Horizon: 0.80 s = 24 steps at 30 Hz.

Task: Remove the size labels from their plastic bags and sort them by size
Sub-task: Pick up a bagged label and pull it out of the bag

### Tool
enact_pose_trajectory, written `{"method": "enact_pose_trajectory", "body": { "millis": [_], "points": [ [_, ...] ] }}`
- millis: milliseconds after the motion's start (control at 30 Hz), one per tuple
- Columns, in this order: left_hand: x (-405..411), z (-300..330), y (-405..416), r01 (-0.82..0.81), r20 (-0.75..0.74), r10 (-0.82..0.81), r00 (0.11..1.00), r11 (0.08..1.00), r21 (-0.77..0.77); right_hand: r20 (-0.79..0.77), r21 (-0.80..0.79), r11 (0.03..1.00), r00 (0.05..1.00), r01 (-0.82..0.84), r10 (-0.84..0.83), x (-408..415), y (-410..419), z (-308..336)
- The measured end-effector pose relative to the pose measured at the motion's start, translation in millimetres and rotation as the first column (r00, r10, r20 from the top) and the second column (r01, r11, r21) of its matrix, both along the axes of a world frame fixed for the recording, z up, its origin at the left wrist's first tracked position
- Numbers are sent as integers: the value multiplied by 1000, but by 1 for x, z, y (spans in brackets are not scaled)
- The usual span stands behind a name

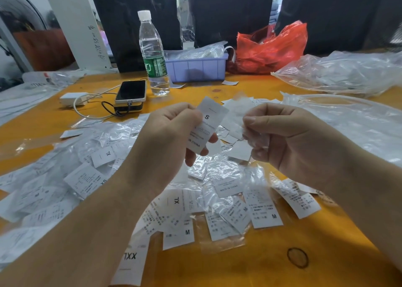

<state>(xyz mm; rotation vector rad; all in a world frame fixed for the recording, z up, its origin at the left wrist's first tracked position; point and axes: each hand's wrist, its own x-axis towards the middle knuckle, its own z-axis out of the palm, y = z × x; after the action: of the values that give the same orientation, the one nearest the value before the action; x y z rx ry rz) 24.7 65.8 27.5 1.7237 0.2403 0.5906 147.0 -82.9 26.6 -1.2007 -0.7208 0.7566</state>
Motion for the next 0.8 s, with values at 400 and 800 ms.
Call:
{"method": "enact_pose_trajectory", "body": {
  "millis": [400,800],
  "points": [
    [-1,6,5,-69,36,67,997,996,52,32,2,1000,999,-6,6,6,-2,2],
    [-3,10,3,-24,18,26,1000,994,-105,314,-10,994,944,105,-96,2,-6,3]
  ]
}}
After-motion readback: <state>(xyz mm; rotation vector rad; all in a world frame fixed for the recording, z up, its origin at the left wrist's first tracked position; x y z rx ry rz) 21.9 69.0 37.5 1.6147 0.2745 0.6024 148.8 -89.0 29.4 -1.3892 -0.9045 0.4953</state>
